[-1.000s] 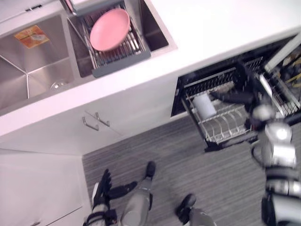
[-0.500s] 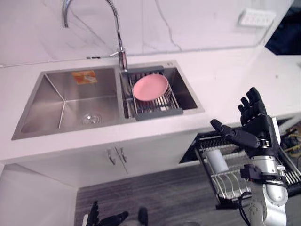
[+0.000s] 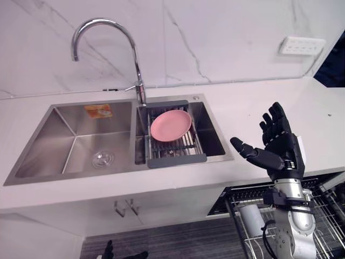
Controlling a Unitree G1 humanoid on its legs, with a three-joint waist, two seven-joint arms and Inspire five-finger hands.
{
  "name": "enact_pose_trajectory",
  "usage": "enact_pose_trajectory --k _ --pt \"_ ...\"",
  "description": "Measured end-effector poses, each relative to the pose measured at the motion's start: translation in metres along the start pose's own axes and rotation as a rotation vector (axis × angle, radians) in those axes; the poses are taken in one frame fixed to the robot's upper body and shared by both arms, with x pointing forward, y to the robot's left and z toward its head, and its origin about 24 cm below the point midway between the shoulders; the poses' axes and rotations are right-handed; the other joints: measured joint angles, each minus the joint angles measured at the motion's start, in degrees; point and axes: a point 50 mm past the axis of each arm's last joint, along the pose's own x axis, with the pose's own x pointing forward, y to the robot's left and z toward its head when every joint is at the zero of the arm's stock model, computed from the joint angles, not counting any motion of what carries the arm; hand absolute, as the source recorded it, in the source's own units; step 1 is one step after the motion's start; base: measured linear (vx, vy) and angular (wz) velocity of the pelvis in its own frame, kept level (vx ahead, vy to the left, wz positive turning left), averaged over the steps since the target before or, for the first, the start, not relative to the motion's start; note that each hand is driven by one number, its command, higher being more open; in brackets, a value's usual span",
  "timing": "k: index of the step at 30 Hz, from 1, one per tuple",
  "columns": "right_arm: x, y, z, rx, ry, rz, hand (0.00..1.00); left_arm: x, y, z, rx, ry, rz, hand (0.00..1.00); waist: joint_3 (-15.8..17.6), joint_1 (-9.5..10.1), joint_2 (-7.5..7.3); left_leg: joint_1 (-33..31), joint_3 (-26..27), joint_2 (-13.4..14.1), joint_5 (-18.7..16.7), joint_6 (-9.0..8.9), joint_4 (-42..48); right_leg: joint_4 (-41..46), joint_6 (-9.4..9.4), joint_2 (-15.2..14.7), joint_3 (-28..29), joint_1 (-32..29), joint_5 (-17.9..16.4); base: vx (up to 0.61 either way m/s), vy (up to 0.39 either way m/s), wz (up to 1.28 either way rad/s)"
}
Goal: Walk over to the sink, pick up the cup, carry it to the dishwasher, place the cup inside the dishwasher, then close the dishwasher door
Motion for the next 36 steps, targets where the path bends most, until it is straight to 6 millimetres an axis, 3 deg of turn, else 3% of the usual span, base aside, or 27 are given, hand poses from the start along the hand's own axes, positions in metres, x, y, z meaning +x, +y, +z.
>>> enact_pose_trajectory --k 2,3,4,5,7,8,9,11,12,13,15,17,18,21,23,24,25,27,29,32,34,35,36 --pt "-0.006 -0.001 0.008 -0.016 -0.018 -0.002 1.0 -0.002 -0.001 -0.005 -0.029 0.019 0.023 1.0 0.53 -0.21 0.67 -7.64 2.35 2.66 -1.16 -1.27 19.62 0.35 -0.21 0.25 -0.16 2.31 -1.25 0.07 -0.001 0.07" --pt "-0.009 -0.002 0.015 -0.03 -0.04 -0.001 1.0 -0.004 -0.002 -0.007 -0.084 0.027 0.044 1.0 1.27 -0.32 1.04 -10.42 3.23 4.65 -0.94 -2.76 27.6 0.3 -1.24 0.68 -0.32 4.24 -2.36 0.08 0.037 0.15" --pt "-0.009 -0.003 0.018 -0.037 -0.054 -0.005 1.0 -0.004 0.0 -0.009 -0.115 0.038 0.062 1.0 1.32 -0.19 1.1 -10.85 4.22 5.7 -2.2 -3.01 28.94 0.28 -1.24 0.59 -0.41 5.19 -2.62 0.11 0.071 0.11" --pt "-0.008 -0.006 0.021 -0.047 -0.074 -0.02 1.0 -0.004 0.0 -0.009 -0.126 0.038 0.064 1.0 1.32 0.29 0.95 -10.92 4.8 6.18 -4.44 -2.77 25.46 0.34 -0.93 -0.14 -0.34 6.0 -3.13 0.07 0.092 0.02" --pt "-0.003 -0.009 0.026 -0.05 -0.109 -0.037 1.0 -0.004 0.0 -0.008 -0.127 0.036 0.064 1.0 1.42 0.27 0.8 -11.22 5.01 5.29 -4.17 -2.87 16.06 0.92 0.16 -2.41 -0.17 6.44 -4.37 0.06 0.116 0.01" --pt "-0.001 -0.01 0.028 -0.05 -0.125 -0.045 1.0 -0.004 0.0 -0.009 -0.131 0.037 0.067 1.0 1.44 0.23 0.76 -11.42 4.59 4.59 -2.66 -2.95 10.74 0.98 0.84 -3.75 -0.04 6.72 -4.82 0.15 0.238 -0.07" --pt "0.004 -0.009 0.029 -0.044 -0.14 -0.043 1.0 -0.005 0.0 -0.01 -0.136 0.033 0.078 1.0 1.48 0.17 0.71 -11.62 4.02 3.88 3.06 -3.52 5.25 0.6 1.76 -5.93 0.56 7.51 -5.42 0.17 0.262 -0.1" --pt "0.007 -0.006 0.029 -0.028 -0.147 -0.031 1.0 -0.006 0.0 -0.011 -0.141 0.03 0.09 1.0 1.51 0.2 0.8 -10.86 5.05 2.75 6.75 -3.35 4.32 -0.54 2.77 -7.57 1.9 8.76 -6.06 0.24 0.353 -0.2" --pt "0.012 0.0 0.028 -0.005 -0.152 -0.002 1.0 -0.007 -0.002 -0.012 -0.146 0.035 0.1 1.0 1.66 0.24 0.55 -11.11 6.23 1.6 4.66 -1.1 6.36 -0.77 2.61 -8.79 3.17 8.87 -6.36 0.2 0.28 -0.28" --pt "0.014 0.004 0.027 -0.001 -0.154 0.023 1.0 -0.006 -0.001 -0.012 -0.146 0.037 0.108 1.0 1.59 0.1 0.7 -11.63 6.82 1.32 3.53 -0.08 7.75 -0.7 2.54 -9.29 3.61 8.77 -6.52 0.26 0.309 -0.36" --pt "0.018 0.017 0.025 0.01 -0.147 0.122 1.0 -0.003 0.003 -0.008 -0.138 0.03 0.127 1.0 1.96 0.73 -0.51 -12.06 8.98 0.29 0.22 2.78 11.03 -0.31 4.22 -11.32 5.36 8.88 -5.46 0.32 0.33 -0.3" --pt "0.019 0.021 0.025 0.014 -0.148 0.152 1.0 0.0 0.006 -0.006 -0.122 0.028 0.128 1.0 1.35 0.67 -1.55 -11.07 9.07 -1.04 -0.79 4.02 10.51 0.95 6.66 -12.56 5.36 8.88 -3.74 0.26 0.218 0.02" --pt "0.02 0.021 0.026 0.015 -0.153 0.153 1.0 0.0 0.007 -0.008 -0.121 0.045 0.132 1.0 1.29 0.66 -1.65 -10.4 9.01 -1.36 -0.92 4.25 9.9 1.88 6.9 -12.7 5.36 8.81 -3.12 0.27 0.164 0.3" --pt "0.026 0.02 0.029 0.019 -0.18 0.141 1.0 0.001 0.013 -0.007 -0.075 0.038 0.136 1.0 1.72 0.82 -2.98 -6.26 7.32 -2.89 0.73 4.68 3.26 13.96 7.1 -12.95 5.13 3.88 -1.8 0.17 0.086 0.25" --pt "0.031 0.028 0.028 0.04 -0.192 0.17 1.0 -0.003 0.016 -0.014 -0.031 0.065 0.141 1.0 1.66 0.69 -3.45 -2.01 7.36 -2.95 1.49 3.61 -2.71 31.37 5.94 -13.56 5.79 -5.28 -1.38 0.06 0.036 0.02" --pt "0.031 0.029 0.027 0.044 -0.193 0.173 1.0 -0.004 0.016 -0.016 -0.021 0.073 0.142 1.0 1.63 0.43 -3.42 -1.0 7.39 -2.81 2.21 3.08 -4.02 32.79 5.54 -13.48 5.26 -6.5 -2.44 0.07 0.023 0.15" --pt "0.029 0.029 0.026 0.052 -0.199 0.171 1.0 -0.004 0.017 -0.017 -0.01 0.083 0.15 1.0 1.53 0.23 -3.39 0.38 7.36 -2.7 3.58 3.01 -6.14 32.0 4.57 -13.38 2.81 -8.7 -4.1 0.09 -0.003 0.25" --pt "0.029 0.03 0.023 0.064 -0.198 0.176 1.0 -0.003 0.02 -0.016 -0.003 0.083 0.158 1.0 1.22 0.21 -3.86 0.95 7.05 -2.62 4.78 3.15 -7.1 25.04 3.45 -12.91 -1.03 -10.97 -3.77 0.1 -0.051 0.17" --pt "0.027 0.03 0.011 0.081 -0.155 0.169 1.0 -0.001 0.025 -0.014 0.01 0.089 0.167 1.0 0.79 0.28 -4.94 0.88 6.81 -3.07 4.82 2.19 -6.59 14.69 1.15 -11.91 -4.4 -12.33 5.44 0.07 -0.122 0.07" --pt "0.023 0.026 0.0 0.101 -0.109 0.141 1.0 -0.001 0.03 -0.015 0.025 0.09 0.174 1.0 0.35 0.86 -4.97 -0.03 7.16 -1.16 3.75 -0.12 -5.3 7.43 1.6 -9.34 -3.34 -9.26 5.79 0.0 -0.139 -0.21" --pt "0.023 0.023 0.002 0.102 -0.124 0.126 1.0 -0.001 0.032 -0.013 0.027 0.084 0.184 1.0 0.28 0.57 -4.96 -0.82 7.21 -0.27 3.86 -0.68 -5.2 2.71 2.44 -7.88 -3.59 -8.05 6.37 -0.04 -0.103 -0.12" --pt "0.014 0.011 0.006 0.074 -0.128 0.091 1.0 -0.005 0.023 -0.023 0.082 0.116 0.139 1.0 -1.5 0.62 -2.45 0.71 6.0 0.43 6.06 -1.03 -9.34 -6.92 2.34 -5.55 -5.51 -2.84 11.6 0.0 0.0 0.0" --pt "0.014 0.011 0.006 0.074 -0.128 0.091 1.0 -0.005 0.023 -0.023 0.082 0.116 0.139 1.0 -1.49 0.62 -2.44 0.71 6.0 0.43 6.06 -1.03 -9.34 -6.92 2.34 -5.55 -5.52 -2.84 11.6 0.0 0.0 0.0"
